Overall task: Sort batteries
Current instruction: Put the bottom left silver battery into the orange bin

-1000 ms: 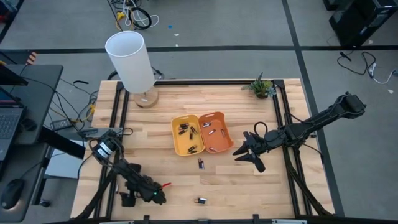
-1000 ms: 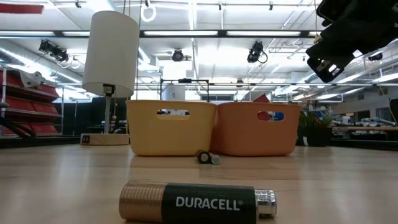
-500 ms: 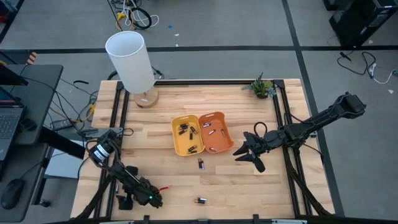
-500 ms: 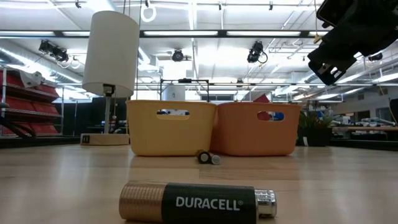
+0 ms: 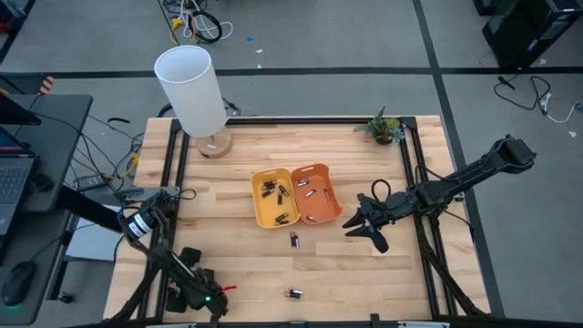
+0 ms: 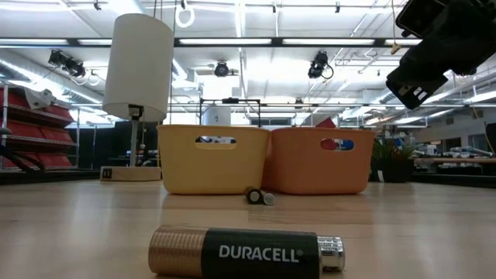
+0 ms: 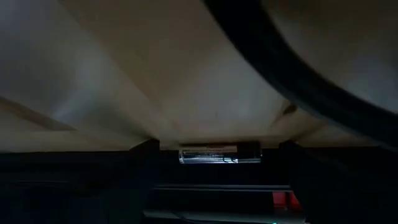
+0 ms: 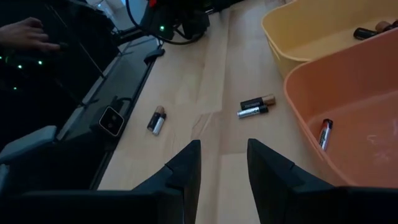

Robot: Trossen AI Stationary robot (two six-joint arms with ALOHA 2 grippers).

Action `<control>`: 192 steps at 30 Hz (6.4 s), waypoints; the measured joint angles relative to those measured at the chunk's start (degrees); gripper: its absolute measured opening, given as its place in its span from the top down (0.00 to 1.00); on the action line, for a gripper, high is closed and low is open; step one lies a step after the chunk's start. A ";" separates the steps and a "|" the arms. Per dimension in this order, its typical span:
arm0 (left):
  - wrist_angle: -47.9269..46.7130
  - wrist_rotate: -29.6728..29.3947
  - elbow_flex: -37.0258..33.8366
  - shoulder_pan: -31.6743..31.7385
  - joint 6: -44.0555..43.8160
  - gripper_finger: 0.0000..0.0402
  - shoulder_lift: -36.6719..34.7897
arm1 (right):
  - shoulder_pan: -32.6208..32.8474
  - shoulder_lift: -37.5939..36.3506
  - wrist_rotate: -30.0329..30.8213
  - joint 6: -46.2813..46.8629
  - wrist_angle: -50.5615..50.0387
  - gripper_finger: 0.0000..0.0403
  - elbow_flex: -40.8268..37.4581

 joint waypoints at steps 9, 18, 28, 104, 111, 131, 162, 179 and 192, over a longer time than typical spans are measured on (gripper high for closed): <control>2.38 0.66 -0.85 -0.18 -3.30 0.18 -0.24 | 0.02 0.00 0.00 0.06 0.37 0.71 0.00; 2.47 1.70 -0.96 0.17 -4.67 0.30 -0.24 | 0.02 0.00 -0.01 -0.01 0.38 0.71 0.00; 2.20 0.13 0.35 2.47 -5.32 0.51 -0.01 | 0.02 0.00 -0.01 -0.57 0.36 0.71 0.00; 16.53 -25.74 -9.53 7.72 -97.17 0.40 -17.92 | 0.17 -0.02 1.95 1.07 -0.57 0.71 0.00; 14.38 -26.34 -8.81 10.77 -94.39 0.53 -19.40 | 0.17 -0.02 1.95 1.31 -0.60 0.71 0.00; 7.40 -37.30 -10.60 17.87 -81.36 0.55 -26.38 | 0.17 -0.02 1.95 1.14 0.08 0.71 0.00; 15.72 -45.81 -17.08 56.28 29.37 0.56 -26.23 | 0.17 -0.02 1.94 -0.39 -1.56 0.71 0.00; 19.90 -37.09 -15.67 63.08 36.56 0.86 -26.38 | -0.27 0.00 1.97 -0.41 -3.70 0.71 0.00; 6.77 -32.11 -4.87 57.99 10.84 0.91 -26.99 | 0.13 0.00 1.97 -1.44 -3.85 0.71 0.00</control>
